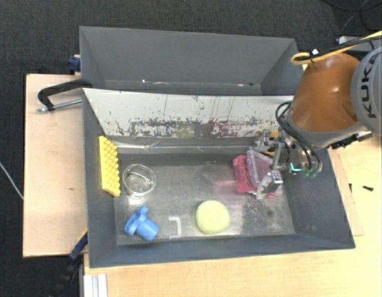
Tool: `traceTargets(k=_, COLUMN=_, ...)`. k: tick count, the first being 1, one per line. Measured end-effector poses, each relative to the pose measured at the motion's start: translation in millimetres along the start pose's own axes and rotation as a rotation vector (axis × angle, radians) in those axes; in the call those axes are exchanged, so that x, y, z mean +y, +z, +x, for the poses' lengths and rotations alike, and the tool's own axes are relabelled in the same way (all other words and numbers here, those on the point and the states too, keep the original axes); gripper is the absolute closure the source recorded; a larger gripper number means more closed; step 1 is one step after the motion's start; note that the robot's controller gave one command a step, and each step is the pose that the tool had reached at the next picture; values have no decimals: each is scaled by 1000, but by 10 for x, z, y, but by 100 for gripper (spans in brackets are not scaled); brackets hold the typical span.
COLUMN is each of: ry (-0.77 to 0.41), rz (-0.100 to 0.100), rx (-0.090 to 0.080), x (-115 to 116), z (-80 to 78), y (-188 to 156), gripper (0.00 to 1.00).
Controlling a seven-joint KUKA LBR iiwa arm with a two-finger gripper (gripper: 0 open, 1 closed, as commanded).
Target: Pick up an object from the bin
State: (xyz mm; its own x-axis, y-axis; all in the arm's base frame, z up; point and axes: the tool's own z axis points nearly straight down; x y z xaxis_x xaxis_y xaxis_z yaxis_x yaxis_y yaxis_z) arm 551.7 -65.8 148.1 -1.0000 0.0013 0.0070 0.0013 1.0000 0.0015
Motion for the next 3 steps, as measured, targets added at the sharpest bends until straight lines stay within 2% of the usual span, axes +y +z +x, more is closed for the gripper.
traceTargets(k=1, ry=-1, rz=1, rx=-7, x=1, z=-19, y=-37, gripper=0)
traceTargets(k=2, ry=-174, rz=2, rx=-12, x=-70, z=-86, y=148, gripper=0)
traceTargets(k=3, ry=-530, rz=3, rx=-7, x=-264, z=-186, y=628, gripper=0)
